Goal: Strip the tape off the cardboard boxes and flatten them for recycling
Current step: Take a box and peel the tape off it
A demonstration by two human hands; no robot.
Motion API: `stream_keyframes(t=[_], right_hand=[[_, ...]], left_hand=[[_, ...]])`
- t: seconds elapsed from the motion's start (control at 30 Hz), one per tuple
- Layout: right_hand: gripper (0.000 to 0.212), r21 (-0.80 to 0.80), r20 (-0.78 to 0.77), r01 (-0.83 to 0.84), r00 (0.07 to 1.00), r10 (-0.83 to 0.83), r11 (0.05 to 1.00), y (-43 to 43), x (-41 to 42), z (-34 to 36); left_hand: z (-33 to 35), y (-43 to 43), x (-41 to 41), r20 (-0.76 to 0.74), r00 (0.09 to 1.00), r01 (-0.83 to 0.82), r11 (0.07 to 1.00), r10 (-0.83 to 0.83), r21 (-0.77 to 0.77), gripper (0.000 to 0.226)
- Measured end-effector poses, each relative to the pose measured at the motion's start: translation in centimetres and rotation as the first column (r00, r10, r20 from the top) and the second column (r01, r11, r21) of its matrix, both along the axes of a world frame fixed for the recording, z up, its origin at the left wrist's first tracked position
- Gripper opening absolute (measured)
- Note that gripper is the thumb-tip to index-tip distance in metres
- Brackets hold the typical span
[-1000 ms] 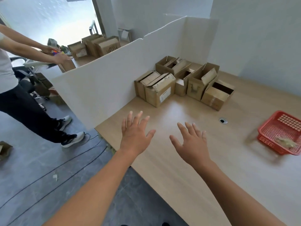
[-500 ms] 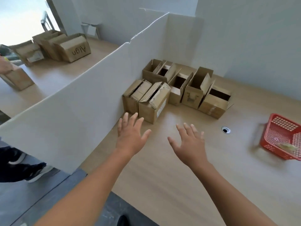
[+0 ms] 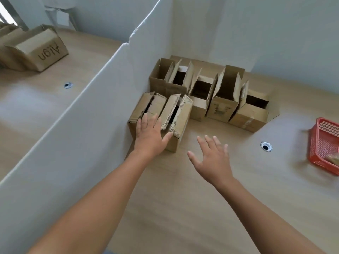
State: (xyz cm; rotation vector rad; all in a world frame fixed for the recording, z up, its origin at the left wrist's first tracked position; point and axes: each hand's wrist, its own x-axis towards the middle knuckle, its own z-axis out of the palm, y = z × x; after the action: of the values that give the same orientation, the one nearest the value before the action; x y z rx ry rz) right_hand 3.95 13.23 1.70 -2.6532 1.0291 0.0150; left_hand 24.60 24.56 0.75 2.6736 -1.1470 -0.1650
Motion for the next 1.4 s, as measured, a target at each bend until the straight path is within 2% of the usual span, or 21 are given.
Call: stream_keyframes(t=[0.1,0.2,0.37,0.43,0.57,0.63,0.73,0.8,0.9,1.0,1.17,1.4], right_hand=[[0.077,0.042,0.000,-0.010,1.000,0.010,0.999,-2.1,2.3,-1.4],[0.076,0.103,0.018,-0.036,0.999,0.035,0.994,-3.6,4.3,-3.1],[0.074,0.218,0.064,-0.077,0.996,0.065,0.973,-3.9,6.3,-5.3],[0.075,0.247,0.071,-0.077,0.996,0.062,0.966,-3.6,6.4,-5.6],[0.078,0.292,0.115,-0.091,0.992,0.060,0.952,-2.1,5.5,-5.4],[0.078,0.288,0.133,-0.101,0.989,0.065,0.952,-1.0,4.7,-5.0],[0.076,0.298,0.157,-0.111,0.985,0.066,0.948,0.9,3.0,-4.4],[0.076,0.319,0.186,-0.116,0.981,0.058,0.940,2.5,1.8,-4.2],[0.076,0.351,0.239,-0.085,0.971,-0.002,0.933,5.2,-0.3,-3.7],[0.076,0.358,0.283,-0.053,0.957,-0.054,0.932,7.7,-2.9,-3.3],[0.070,0.347,0.274,0.036,0.952,-0.138,0.937,11.1,-8.4,-2.8],[0.056,0.450,0.246,0.148,0.927,-0.282,0.881,14.2,-16.1,-3.9]], left_hand=[[-1.9,-1.5,2.3,0.020,0.999,0.042,0.997,-0.043,0.062,0.086],[-4.2,-1.1,3.2,0.070,0.993,0.090,0.991,-0.097,0.103,0.083],[-6.4,0.4,2.9,0.213,0.963,0.169,0.986,-0.166,0.003,0.074],[-6.8,1.2,2.1,0.214,0.959,0.199,0.979,-0.184,-0.048,0.073],[-6.6,3.0,0.5,0.052,0.971,0.236,0.963,-0.231,-0.129,0.074],[-6.3,4.0,-0.3,-0.136,0.963,0.208,0.963,-0.233,-0.174,0.075],[-5.7,5.4,-2.3,-0.467,0.867,0.045,0.959,-0.176,-0.279,0.068],[-5.7,6.2,-4.1,-0.572,0.804,-0.069,0.931,-0.161,-0.358,0.057],[-5.7,7.1,-6.8,-0.623,0.770,-0.194,0.878,-0.140,-0.437,0.044],[-5.1,8.2,-9.6,-0.668,0.735,-0.276,0.848,-0.117,-0.452,0.055],[-4.9,10.8,-14.4,-0.645,0.756,-0.237,0.871,-0.114,-0.431,0.059],[-4.9,12.5,-20.2,-0.742,0.660,-0.192,0.928,-0.120,-0.321,0.085]])
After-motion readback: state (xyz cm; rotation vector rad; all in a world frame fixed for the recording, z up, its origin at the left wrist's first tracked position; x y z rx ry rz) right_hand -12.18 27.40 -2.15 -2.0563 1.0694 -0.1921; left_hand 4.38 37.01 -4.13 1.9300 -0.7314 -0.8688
